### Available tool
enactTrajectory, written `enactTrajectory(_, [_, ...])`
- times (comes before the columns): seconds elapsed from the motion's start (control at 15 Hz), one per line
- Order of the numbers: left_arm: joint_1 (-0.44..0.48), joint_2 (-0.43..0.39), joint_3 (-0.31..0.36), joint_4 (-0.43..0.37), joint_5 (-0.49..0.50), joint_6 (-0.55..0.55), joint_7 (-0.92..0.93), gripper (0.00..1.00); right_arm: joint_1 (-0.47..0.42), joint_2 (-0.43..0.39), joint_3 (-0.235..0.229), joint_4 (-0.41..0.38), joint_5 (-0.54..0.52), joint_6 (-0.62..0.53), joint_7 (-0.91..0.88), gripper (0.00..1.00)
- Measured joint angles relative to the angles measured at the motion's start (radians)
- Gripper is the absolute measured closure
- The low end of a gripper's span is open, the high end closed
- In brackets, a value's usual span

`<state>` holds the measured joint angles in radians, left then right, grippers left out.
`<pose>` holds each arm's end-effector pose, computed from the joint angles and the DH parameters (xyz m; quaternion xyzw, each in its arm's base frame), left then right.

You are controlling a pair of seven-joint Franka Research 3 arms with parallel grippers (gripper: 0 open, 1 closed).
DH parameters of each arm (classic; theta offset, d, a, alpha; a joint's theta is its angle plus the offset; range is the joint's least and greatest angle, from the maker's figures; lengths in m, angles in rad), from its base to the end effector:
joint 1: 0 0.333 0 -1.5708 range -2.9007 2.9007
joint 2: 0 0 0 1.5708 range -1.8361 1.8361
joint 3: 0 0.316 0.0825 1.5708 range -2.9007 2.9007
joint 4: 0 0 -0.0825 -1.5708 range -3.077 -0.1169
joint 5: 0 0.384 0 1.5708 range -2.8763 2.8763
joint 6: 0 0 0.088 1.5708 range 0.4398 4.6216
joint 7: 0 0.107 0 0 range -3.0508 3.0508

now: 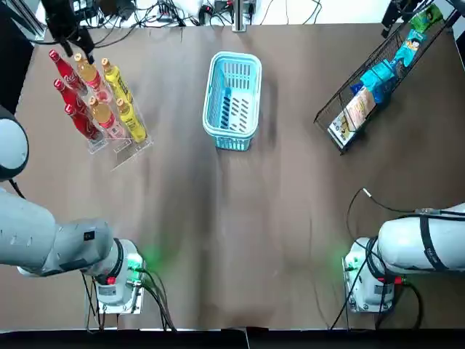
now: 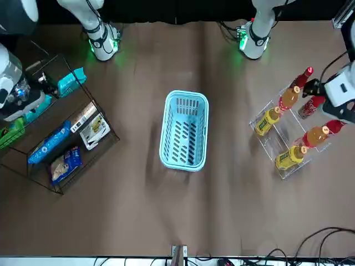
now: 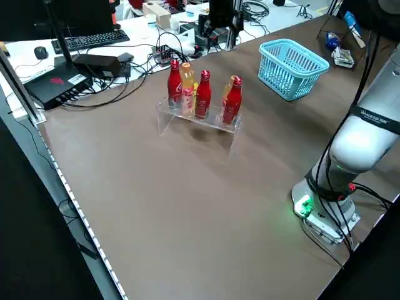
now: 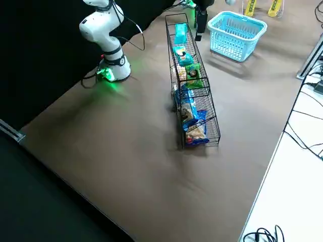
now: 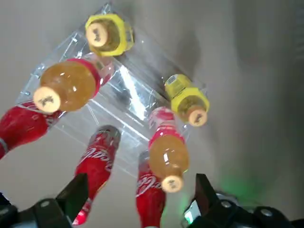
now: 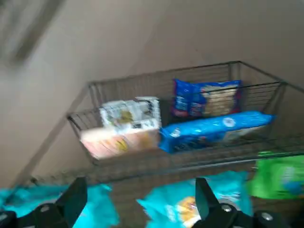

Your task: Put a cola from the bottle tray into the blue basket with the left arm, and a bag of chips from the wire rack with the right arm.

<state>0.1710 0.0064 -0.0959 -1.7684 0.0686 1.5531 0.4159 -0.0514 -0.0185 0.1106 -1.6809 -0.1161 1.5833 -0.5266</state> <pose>0.5375 0.0480 0.5280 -0.9784 0.1716 0.1155 0.0060 0.5457 0.0206 0.5846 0.9541 0.2908 -0.0521 0.0482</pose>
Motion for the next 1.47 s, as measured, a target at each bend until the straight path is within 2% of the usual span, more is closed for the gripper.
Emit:
enactTrajectory(0.27, [0.092, -0.004, -0.001, -0.034, 0.000, 0.044, 0.144, 0.02, 0.008, 0.000, 0.001, -0.028, -0.074, -0.033, -0.112, 0.00])
enactTrajectory(0.47, [0.113, -0.014, -0.001, -0.057, 0.000, 0.088, 0.184, 0.02, 0.008, 0.002, 0.001, -0.071, -0.118, -0.036, -0.161, 0.01])
enactTrajectory(0.67, [0.124, -0.065, -0.001, -0.159, 0.008, 0.203, 0.210, 0.02, 0.006, 0.002, -0.004, -0.080, -0.126, -0.064, -0.204, 0.05])
enactTrajectory(0.73, [0.126, -0.088, -0.002, -0.201, 0.020, 0.232, 0.212, 0.02, 0.006, 0.002, -0.006, -0.081, -0.127, -0.067, -0.209, 0.09])
enactTrajectory(0.8, [0.128, -0.110, -0.002, -0.238, 0.028, 0.247, 0.213, 0.02, 0.005, 0.002, -0.007, -0.081, -0.129, -0.067, -0.211, 0.19])
enactTrajectory(0.93, [0.149, -0.159, -0.003, -0.307, 0.033, 0.261, 0.241, 0.03, 0.003, 0.002, -0.007, -0.081, -0.147, -0.069, -0.213, 0.31])
enactTrajectory(1.07, [0.175, -0.179, -0.003, -0.337, 0.033, 0.268, 0.276, 0.03, 0.002, 0.002, -0.007, -0.081, -0.150, -0.068, -0.213, 0.33])
enactTrajectory(1.13, [0.182, -0.185, -0.003, -0.346, 0.033, 0.270, 0.286, 0.03, 0.002, 0.002, -0.007, -0.082, -0.153, -0.066, -0.213, 0.42])
enactTrajectory(1.33, [0.185, -0.190, -0.004, -0.357, 0.033, 0.284, 0.290, 0.04, 0.002, 0.003, -0.007, -0.083, -0.163, -0.064, -0.213, 0.48])
enactTrajectory(1.4, [0.185, -0.190, -0.004, -0.357, 0.033, 0.293, 0.290, 0.06, 0.002, 0.004, -0.007, -0.084, -0.164, -0.062, -0.213, 0.50])
enactTrajectory(1.47, [0.185, -0.190, -0.005, -0.358, 0.033, 0.304, 0.290, 0.13, 0.002, 0.006, -0.007, -0.084, -0.164, -0.059, -0.213, 0.51])
